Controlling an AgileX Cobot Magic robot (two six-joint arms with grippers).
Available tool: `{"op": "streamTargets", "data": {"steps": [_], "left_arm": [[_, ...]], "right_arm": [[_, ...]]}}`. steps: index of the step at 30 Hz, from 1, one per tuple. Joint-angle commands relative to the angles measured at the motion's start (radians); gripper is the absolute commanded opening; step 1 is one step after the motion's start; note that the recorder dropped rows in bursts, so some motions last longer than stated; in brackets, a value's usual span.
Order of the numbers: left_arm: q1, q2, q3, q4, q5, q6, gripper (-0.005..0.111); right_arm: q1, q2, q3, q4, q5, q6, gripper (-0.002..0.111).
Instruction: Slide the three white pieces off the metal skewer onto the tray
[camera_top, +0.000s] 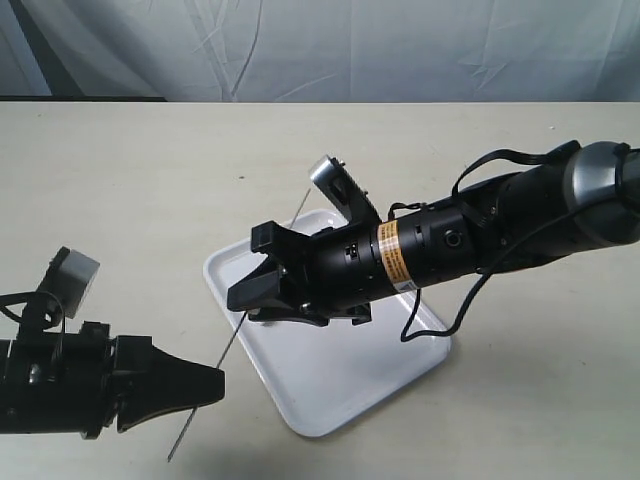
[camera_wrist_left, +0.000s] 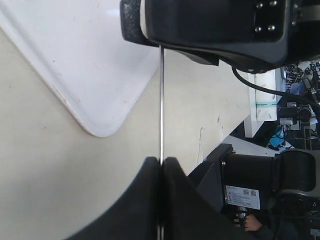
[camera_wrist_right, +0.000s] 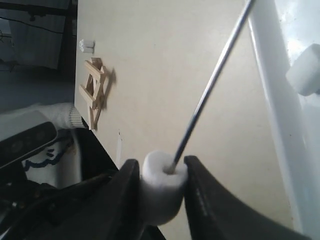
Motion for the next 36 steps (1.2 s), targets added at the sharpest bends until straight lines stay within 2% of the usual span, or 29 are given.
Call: {"op": "streamTargets", "data": {"steps": [1, 15, 30, 36], "left_arm": [[-0.005, -0.005, -0.005, 0.002, 0.034, 0.003, 0.000], [-0.005, -0.005, -0.005, 0.067, 0.084, -0.008, 0.000], [-0.005, -0.005, 0.069, 0.069, 0.084, 0.006, 0.000], [-0.005, -0.005, 0.103, 0.074, 0.175, 0.006, 0.000]], "right_arm": [[0.001, -0.007, 0.004, 0.003, 0.021, 0.011, 0.028], [0.001, -0.007, 0.004, 0.006, 0.070, 0.009, 0.028], [0.001, -0.007, 0.004, 0.006, 0.121, 0.006, 0.026], [-0.002, -0.007, 0.004, 0.003, 0.194, 0.005, 0.026]]}}
